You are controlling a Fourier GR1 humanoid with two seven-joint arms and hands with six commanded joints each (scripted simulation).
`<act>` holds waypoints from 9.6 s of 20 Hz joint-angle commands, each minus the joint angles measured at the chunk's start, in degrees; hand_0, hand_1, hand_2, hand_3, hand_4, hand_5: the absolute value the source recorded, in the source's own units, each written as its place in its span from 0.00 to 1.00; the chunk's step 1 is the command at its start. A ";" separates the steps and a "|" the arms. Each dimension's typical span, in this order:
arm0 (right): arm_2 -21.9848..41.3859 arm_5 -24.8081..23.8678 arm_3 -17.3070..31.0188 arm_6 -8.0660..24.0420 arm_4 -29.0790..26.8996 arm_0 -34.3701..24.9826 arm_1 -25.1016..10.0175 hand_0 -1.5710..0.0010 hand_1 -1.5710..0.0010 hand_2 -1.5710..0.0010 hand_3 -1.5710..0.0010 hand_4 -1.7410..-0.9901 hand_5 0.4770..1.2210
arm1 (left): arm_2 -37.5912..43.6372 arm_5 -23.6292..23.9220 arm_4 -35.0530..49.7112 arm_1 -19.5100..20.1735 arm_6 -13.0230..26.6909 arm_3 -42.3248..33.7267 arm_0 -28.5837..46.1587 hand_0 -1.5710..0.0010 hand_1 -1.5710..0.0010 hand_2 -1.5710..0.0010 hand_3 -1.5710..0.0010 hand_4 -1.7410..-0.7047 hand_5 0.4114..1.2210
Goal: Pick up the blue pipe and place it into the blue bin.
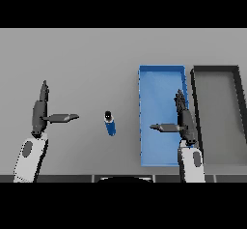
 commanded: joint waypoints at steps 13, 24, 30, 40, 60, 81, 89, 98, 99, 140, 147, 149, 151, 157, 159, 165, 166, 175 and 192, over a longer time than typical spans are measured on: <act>4.65 4.03 -7.39 -3.34 6.51 6.14 -7.34 1.00 1.00 1.00 1.00 0.68 0.16 | -4.32 -14.28 -1.26 9.71 -7.79 -2.89 5.45 1.00 1.00 1.00 1.00 0.71 0.22; 5.14 4.54 -6.87 -6.03 7.27 6.13 -7.73 1.00 1.00 1.00 1.00 0.68 0.17 | -12.56 -25.50 -0.74 12.22 -3.71 -10.42 6.39 1.00 1.00 1.00 1.00 0.65 0.11; 4.92 4.85 -7.50 -6.26 6.74 6.29 -7.87 1.00 1.00 1.00 1.00 0.64 0.19 | -18.75 -27.25 -5.01 7.75 -3.30 -10.18 4.83 1.00 1.00 1.00 1.00 0.62 0.04; 4.49 5.09 -9.76 -6.07 5.65 8.58 -7.84 1.00 1.00 1.00 1.00 0.62 0.17 | -22.74 -27.43 -6.98 -4.20 0.15 -0.31 -2.81 1.00 1.00 1.00 1.00 0.60 0.04; 4.92 5.26 -8.01 -6.08 6.66 7.02 -7.84 1.00 1.00 1.00 1.00 0.65 0.19 | -23.50 -21.72 -8.25 -15.61 -10.48 6.50 -5.24 0.10 0.08 0.07 0.13 0.06 0.93; 4.91 5.05 -9.07 -5.91 7.06 7.87 -8.09 1.00 1.00 1.00 1.00 0.73 0.20 | -25.76 -23.62 -3.62 -14.36 -1.88 -7.40 -10.14 0.00 0.00 0.00 0.08 0.01 1.00; 3.23 14.77 -16.15 -2.31 -6.89 5.88 -12.77 1.00 1.00 1.00 1.00 0.72 0.13 | -25.85 -23.73 -3.82 -13.87 -2.54 -7.02 -10.53 0.00 0.00 0.00 0.08 0.01 1.00; 10.47 25.39 -26.42 12.63 -18.46 -7.01 -21.57 1.00 1.00 1.00 1.00 0.59 0.06 | -26.14 -23.37 -4.78 -14.02 -2.14 -5.41 -11.52 0.00 0.00 0.00 0.08 0.01 1.00; 11.43 25.84 -26.92 13.75 -19.07 -8.47 -21.69 1.00 1.00 1.00 1.00 0.59 0.06 | -26.34 -23.29 -4.92 -14.01 -2.28 -5.54 -11.32 0.00 0.00 0.00 0.09 0.01 1.00; 26.11 30.08 -11.08 14.64 -20.39 -32.92 -9.72 0.01 0.01 0.01 0.02 0.35 0.96 | -25.68 -29.45 -6.93 -12.67 -2.49 -4.91 -13.02 0.38 0.49 0.48 0.79 0.38 1.00; 26.94 28.10 -11.90 15.63 -22.31 -33.20 -10.33 0.00 0.00 0.00 0.00 0.34 0.99 | -24.33 -32.14 -11.94 -13.04 -3.27 -4.47 -12.35 0.87 0.89 0.89 0.96 0.80 0.60; 26.93 27.68 -12.15 17.29 -22.93 -33.62 -10.45 0.00 0.00 0.00 0.00 0.34 0.99 | -24.09 -31.31 -12.39 -13.00 -1.92 -4.45 -12.51 0.92 0.93 0.93 0.97 0.86 0.47; 26.83 27.65 -12.08 16.66 -22.02 -33.50 -10.59 0.00 0.00 0.00 0.00 0.34 1.00 | -24.42 -31.02 -12.83 -12.99 -3.30 -4.68 -11.84 0.95 0.96 0.96 0.98 0.88 0.38; 26.40 26.99 -12.42 15.42 -22.01 -32.74 -10.32 0.00 0.00 0.00 0.00 0.33 1.00 | -22.83 -30.00 -10.25 -13.82 2.83 -3.66 -11.04 0.99 0.99 0.99 1.00 0.84 0.25; 24.99 25.84 -11.83 18.91 -28.27 -34.02 -9.69 0.00 0.00 0.00 0.00 0.33 1.00 | -23.17 -29.85 -10.63 -13.67 2.33 -4.32 -10.63 0.99 0.99 0.99 1.00 0.83 0.22; 20.49 18.80 -12.94 28.48 -46.55 -40.32 -10.53 0.00 0.00 0.00 0.00 0.33 1.00 | -23.68 -29.63 -10.96 -13.80 3.17 -4.17 -10.72 1.00 1.00 1.00 1.00 0.84 0.14; 19.93 17.44 -12.78 28.63 -47.03 -42.31 -10.71 0.00 0.00 0.00 0.00 0.33 1.00 | -23.59 -29.58 -10.80 -13.42 3.59 -4.50 -10.16 1.00 1.00 1.00 1.00 0.85 0.13; 10.05 11.71 -1.06 22.80 -48.26 -60.61 -18.05 0.00 0.00 0.00 0.00 0.32 1.00 | -23.73 -30.32 -10.49 -12.23 4.14 -5.94 -9.64 1.00 1.00 1.00 1.00 0.85 0.09; 7.10 2.46 15.62 29.25 -38.56 -40.13 -28.03 0.00 0.00 0.00 0.00 0.32 1.00 | -23.32 -29.48 -11.37 -10.27 4.61 -7.89 -8.25 1.00 1.00 1.00 1.00 0.88 0.07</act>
